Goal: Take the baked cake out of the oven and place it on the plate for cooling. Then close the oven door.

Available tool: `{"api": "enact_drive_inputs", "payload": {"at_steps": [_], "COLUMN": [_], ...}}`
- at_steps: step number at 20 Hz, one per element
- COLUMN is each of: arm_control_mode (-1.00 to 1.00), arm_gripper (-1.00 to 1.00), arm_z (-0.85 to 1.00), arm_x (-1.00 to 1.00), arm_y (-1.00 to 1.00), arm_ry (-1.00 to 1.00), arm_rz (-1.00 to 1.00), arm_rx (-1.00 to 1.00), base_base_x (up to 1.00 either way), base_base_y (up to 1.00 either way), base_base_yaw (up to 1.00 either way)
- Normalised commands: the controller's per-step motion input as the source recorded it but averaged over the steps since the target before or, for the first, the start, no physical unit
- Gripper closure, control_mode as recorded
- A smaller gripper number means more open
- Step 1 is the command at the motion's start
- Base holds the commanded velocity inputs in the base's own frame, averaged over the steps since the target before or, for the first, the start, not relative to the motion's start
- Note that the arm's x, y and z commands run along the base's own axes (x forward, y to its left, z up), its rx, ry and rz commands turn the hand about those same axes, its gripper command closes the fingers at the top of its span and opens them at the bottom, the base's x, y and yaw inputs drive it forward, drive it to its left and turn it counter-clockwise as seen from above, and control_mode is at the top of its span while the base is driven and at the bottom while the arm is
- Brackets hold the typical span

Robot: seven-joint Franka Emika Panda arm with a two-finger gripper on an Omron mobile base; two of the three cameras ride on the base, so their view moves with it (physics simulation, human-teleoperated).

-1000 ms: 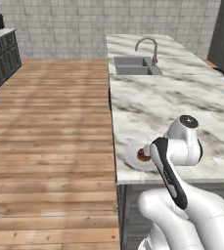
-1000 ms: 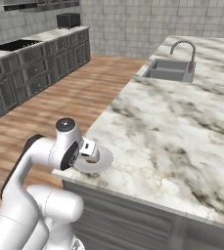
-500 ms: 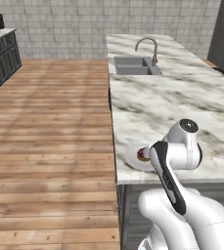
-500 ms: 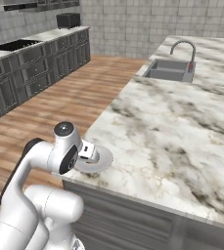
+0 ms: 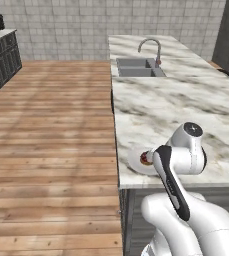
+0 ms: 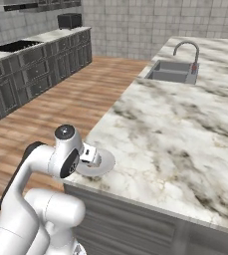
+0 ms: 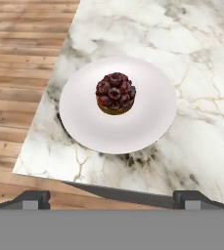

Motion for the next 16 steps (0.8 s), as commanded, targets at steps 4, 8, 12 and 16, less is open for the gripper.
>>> {"api": "enact_drive_inputs", "payload": {"at_steps": [4,8,12,16], "arm_control_mode": [1.00,1.00,1.00,1.00], "arm_gripper": [-1.00,-1.00,-1.00,-1.00], "arm_z": [0.00,0.00,0.00,0.00], "arm_x": [0.00,0.00,0.00,0.00], "arm_y": [0.00,0.00,0.00,0.00], "arm_ry": [0.00,0.00,0.00,0.00], "arm_rz": [0.00,0.00,0.00,0.00], "arm_rx": [0.00,0.00,0.00,0.00], "base_base_x": [0.00,0.00,0.00,-0.16], "base_base_y": [0.00,0.00,0.00,0.00], "base_base_yaw": [0.00,0.00,0.00,0.00]}}
